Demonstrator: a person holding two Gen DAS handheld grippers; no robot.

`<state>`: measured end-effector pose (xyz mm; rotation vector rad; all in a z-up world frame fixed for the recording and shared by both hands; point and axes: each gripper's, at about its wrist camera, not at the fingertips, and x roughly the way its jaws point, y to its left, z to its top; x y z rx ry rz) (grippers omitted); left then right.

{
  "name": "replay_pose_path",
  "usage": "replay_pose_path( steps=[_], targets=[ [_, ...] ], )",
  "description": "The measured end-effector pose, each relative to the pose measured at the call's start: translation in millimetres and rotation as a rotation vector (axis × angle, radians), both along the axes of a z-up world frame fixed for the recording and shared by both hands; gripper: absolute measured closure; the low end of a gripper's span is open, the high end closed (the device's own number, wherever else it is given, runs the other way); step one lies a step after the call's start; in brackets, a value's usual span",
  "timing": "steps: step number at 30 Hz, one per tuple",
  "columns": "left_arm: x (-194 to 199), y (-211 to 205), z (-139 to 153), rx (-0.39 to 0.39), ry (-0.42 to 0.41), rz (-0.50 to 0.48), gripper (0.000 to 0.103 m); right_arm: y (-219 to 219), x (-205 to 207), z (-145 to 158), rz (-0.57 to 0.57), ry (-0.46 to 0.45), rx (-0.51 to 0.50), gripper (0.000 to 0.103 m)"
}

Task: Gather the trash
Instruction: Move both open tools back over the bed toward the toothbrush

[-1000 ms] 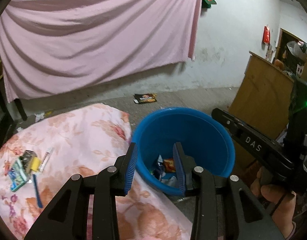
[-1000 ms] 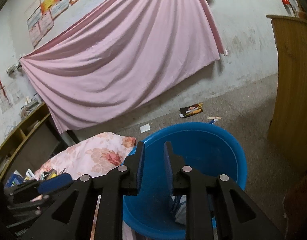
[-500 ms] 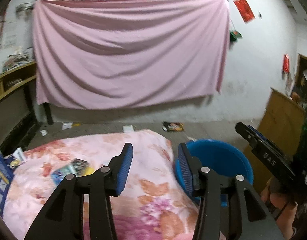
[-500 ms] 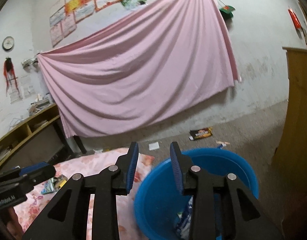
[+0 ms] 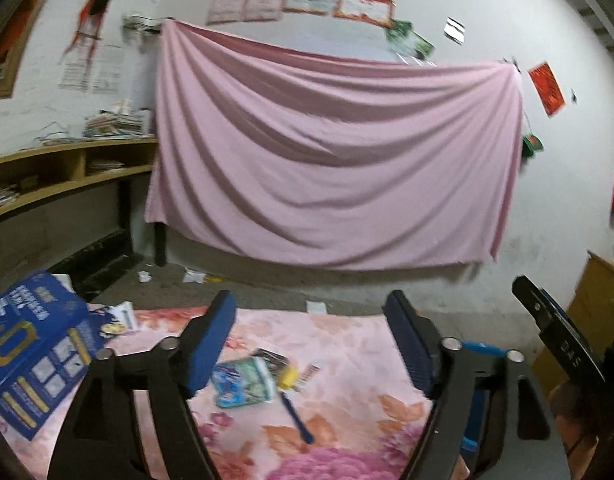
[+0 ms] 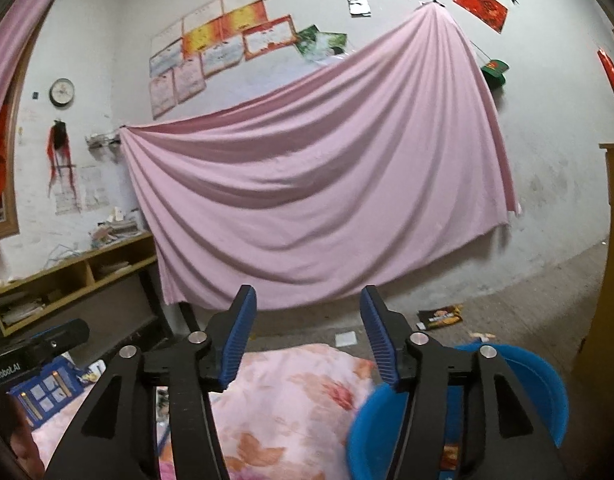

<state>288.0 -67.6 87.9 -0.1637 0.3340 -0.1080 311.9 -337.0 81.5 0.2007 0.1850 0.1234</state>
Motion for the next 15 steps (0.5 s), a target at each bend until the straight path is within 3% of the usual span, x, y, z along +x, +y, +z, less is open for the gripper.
replay_pose_path(
  steps=[2, 6, 11, 12, 15],
  targets=[
    [-3.0, 11.8, 0.6, -0.012, -0.011, 0.029, 0.025, 9.9, 0.1, 0.9, 0.015, -0.018, -0.002, 0.037],
    [-11.5, 34.8, 1.9, -0.029, -0.037, 0.094, 0.006, 29.3, -1.7, 2.7, 0.04, -0.054, -0.017, 0.029],
    [-24.7, 56.1, 2.3, -0.019, -0.079, 0.167, 0.002, 51.9, -5.2, 1.9, 0.068, -0.103, -0.038, 0.009],
    [-24.4, 58.8, 1.4, -0.013, -0.084, 0.171, 0.002, 55.1, -7.3, 1.3, 0.067, -0.114, -0.043, 0.001],
    [-29.4, 68.5, -0.9, -0.001, -0.096, 0.182, 0.002, 66.6, -11.6, 1.5, 0.081, -0.147, -0.061, 0.0]
  ],
)
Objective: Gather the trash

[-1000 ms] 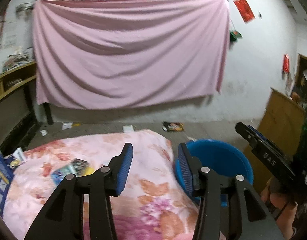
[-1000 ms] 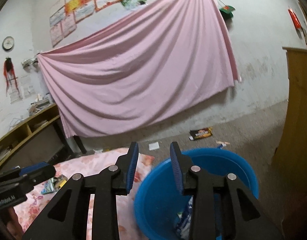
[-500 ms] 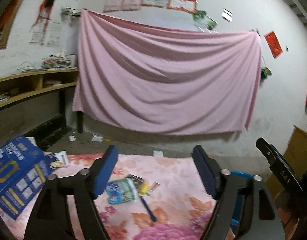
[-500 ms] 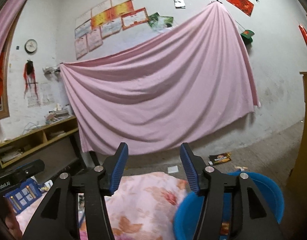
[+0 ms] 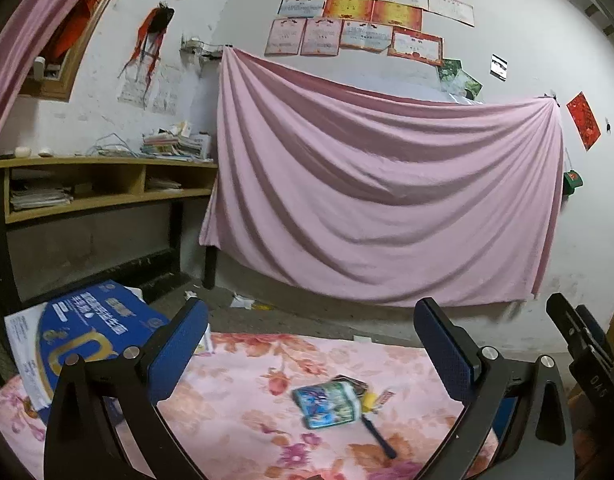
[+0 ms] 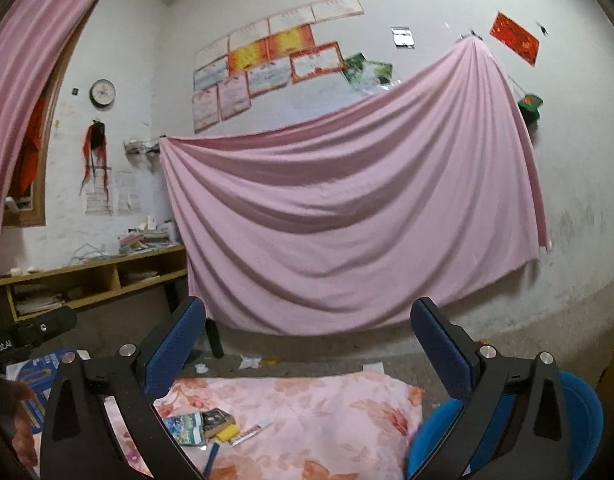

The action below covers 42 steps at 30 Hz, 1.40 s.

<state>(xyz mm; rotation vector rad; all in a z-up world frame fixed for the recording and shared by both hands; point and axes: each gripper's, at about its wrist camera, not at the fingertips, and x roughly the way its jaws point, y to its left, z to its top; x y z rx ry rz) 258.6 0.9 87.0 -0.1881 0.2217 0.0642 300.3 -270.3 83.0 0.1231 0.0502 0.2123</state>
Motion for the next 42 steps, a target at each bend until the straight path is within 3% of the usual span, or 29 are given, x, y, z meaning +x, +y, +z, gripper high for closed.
replay_pose_path(
  steps=[8, 16, 21, 27, 33, 38, 40, 42],
  targets=[
    [-2.0, 14.8, -12.2, 0.031, 0.004, 0.027, 0.002, 33.7, -0.4, -4.5, 0.048, -0.016, -0.101, 0.0],
    [9.5, 24.5, -30.3, 0.024, 0.07, -0.007, 0.002, 58.3, 10.7, -17.9, 0.082, 0.043, -0.2, 0.0],
    [20.9, 27.1, -45.1, 0.028, 0.162, -0.031, 0.002, 67.7, 28.2, -29.5, 0.124, 0.177, -0.231, 0.0],
    [41.0, 24.2, -70.0, 0.071, 0.329, -0.046, 0.002, 75.7, 51.9, -49.4, 0.177, 0.372, -0.245, 0.001],
    [51.2, 23.4, -87.6, 0.089, 0.416, -0.087, 0.002, 87.9, 67.2, -75.1, 0.224, 0.557, -0.309, 0.022],
    [60.2, 24.8, -94.3, 0.063, 0.469, -0.109, 0.002, 86.8, 75.8, -86.3, 0.292, 0.666, -0.287, 0.034],
    [63.1, 24.0, -96.2, 0.056, 0.487, -0.117, 0.003, 85.5, 79.2, -91.3, 0.332, 0.717, -0.267, 0.048],
    [66.7, 23.8, -98.8, 0.04, 0.503, -0.134, 0.003, 87.1, 81.6, -96.2, 0.369, 0.756, -0.257, 0.056]
  ],
)
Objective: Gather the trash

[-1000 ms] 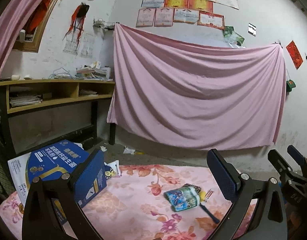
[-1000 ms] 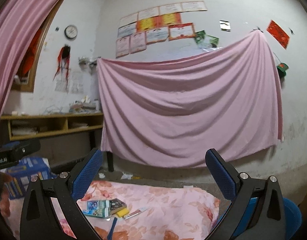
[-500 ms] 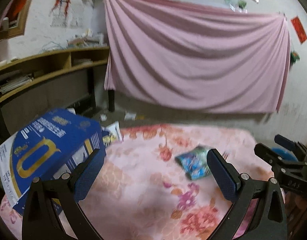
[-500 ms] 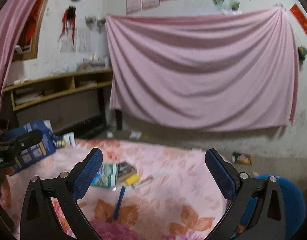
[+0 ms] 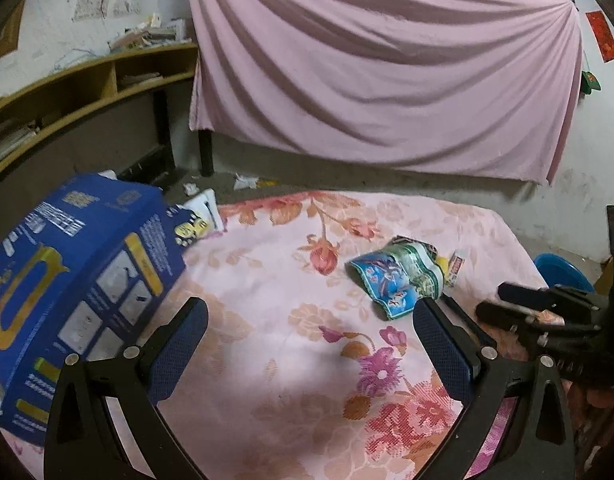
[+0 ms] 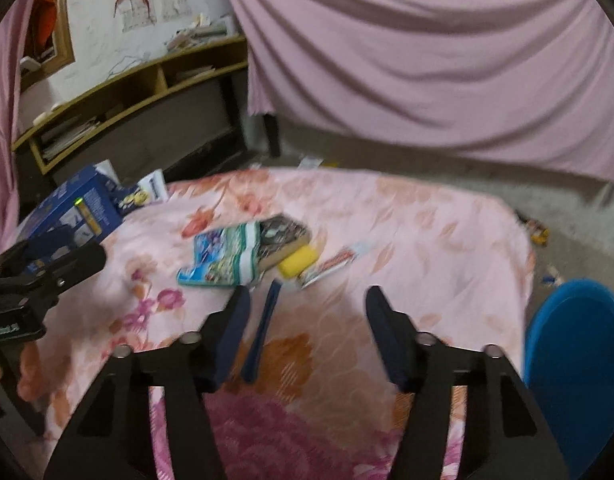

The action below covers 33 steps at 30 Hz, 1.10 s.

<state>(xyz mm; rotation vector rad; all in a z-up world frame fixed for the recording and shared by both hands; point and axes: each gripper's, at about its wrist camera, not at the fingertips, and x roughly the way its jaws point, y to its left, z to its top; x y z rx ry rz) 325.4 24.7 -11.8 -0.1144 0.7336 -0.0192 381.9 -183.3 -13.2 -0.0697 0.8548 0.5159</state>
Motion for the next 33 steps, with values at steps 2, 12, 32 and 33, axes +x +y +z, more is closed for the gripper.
replay_pose_path(
  steps=[2, 12, 32, 33],
  targets=[
    [3.0, 0.1, -2.3, -0.021, 0.012, -0.01, 0.003, 4.3, 0.5, -3.1, 0.035, 0.029, 0.003, 0.056],
    [23.4, -3.6, -9.0, -0.092, 0.066, -0.056, 0.007, 19.7, 2.2, -19.5, 0.087, 0.099, -0.066, 0.075],
    [70.8, -65.2, -28.1, -0.039, 0.164, -0.169, 0.015, -31.2, -3.3, -9.6, 0.017, 0.045, -0.111, 0.098],
    [73.9, -67.8, -30.2, -0.038, 0.179, -0.168, 0.022, -36.0, -3.5, -10.2, 0.01, 0.046, -0.111, 0.098]
  ],
)
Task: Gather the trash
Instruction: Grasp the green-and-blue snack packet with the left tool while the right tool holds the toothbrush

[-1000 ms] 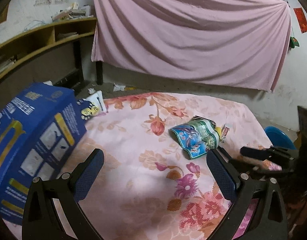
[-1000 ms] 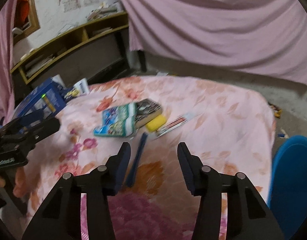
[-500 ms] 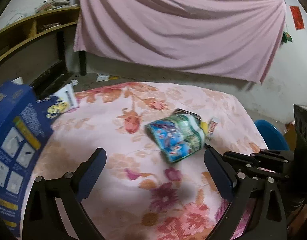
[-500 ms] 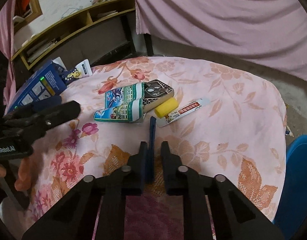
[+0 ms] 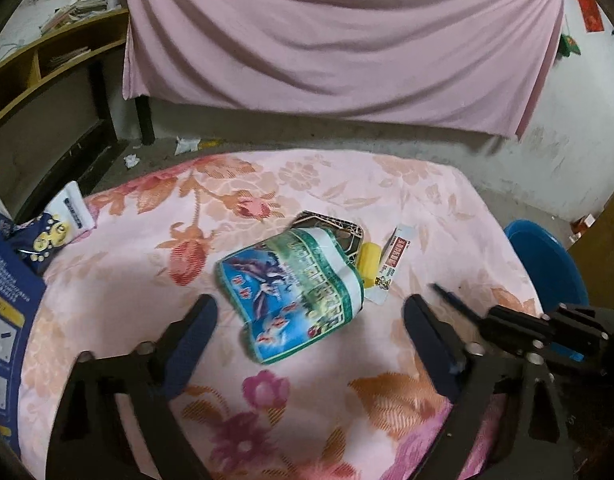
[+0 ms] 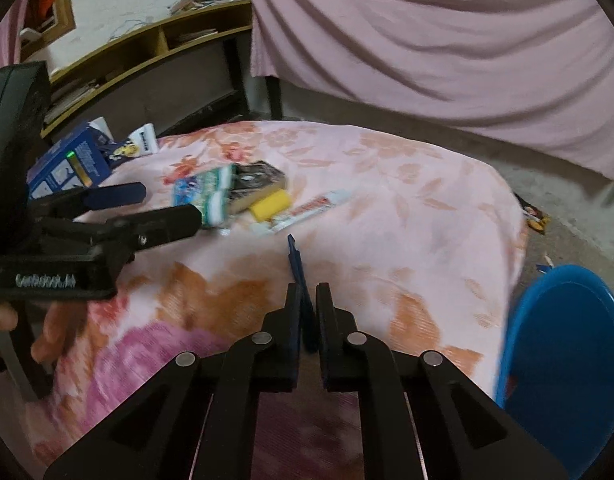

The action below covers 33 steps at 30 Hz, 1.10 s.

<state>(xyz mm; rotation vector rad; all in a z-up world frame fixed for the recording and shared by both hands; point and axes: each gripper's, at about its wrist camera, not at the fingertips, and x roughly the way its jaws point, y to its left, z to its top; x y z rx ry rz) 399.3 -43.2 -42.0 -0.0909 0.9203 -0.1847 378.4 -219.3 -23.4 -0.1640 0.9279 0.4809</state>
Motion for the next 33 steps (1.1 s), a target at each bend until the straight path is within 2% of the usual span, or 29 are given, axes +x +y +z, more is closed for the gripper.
replay_pose_path(
  steps=[2, 7, 25, 30, 31, 32, 33],
  targets=[
    [7.8, -2.8, -5.9, 0.009, 0.035, 0.012, 0.027, -10.2, -0.9, -1.5, -0.009, 0.002, 0.008, 0.098],
    [12.3, -5.7, -8.8, 0.017, 0.039, 0.033, 0.044, -18.8, -4.2, -3.8, -0.004, -0.005, 0.021, 0.098],
    [-28.5, -7.4, -2.0, -0.005, 0.015, -0.009, 0.045, -5.0, 17.4, -11.2, 0.016, 0.032, 0.01, 0.091],
    [-46.5, -14.6, 6.2, -0.02, -0.012, -0.026, 0.046, -4.5, 14.0, -10.2, 0.022, 0.019, 0.005, 0.098],
    [-49.2, -16.2, 8.8, -0.024, -0.021, -0.029, 0.049, -4.7, 11.9, -9.2, 0.023, 0.01, 0.004, 0.098],
    [-51.4, -17.8, 11.0, -0.029, -0.03, -0.033, 0.076, -5.7, 9.4, -8.3, 0.024, 0.002, 0.006, 0.098],
    [-53.3, -21.5, 14.9, -0.023, -0.041, -0.045, 0.085, -7.1, 7.6, -7.4, 0.023, -0.005, 0.008, 0.098]
  ],
)
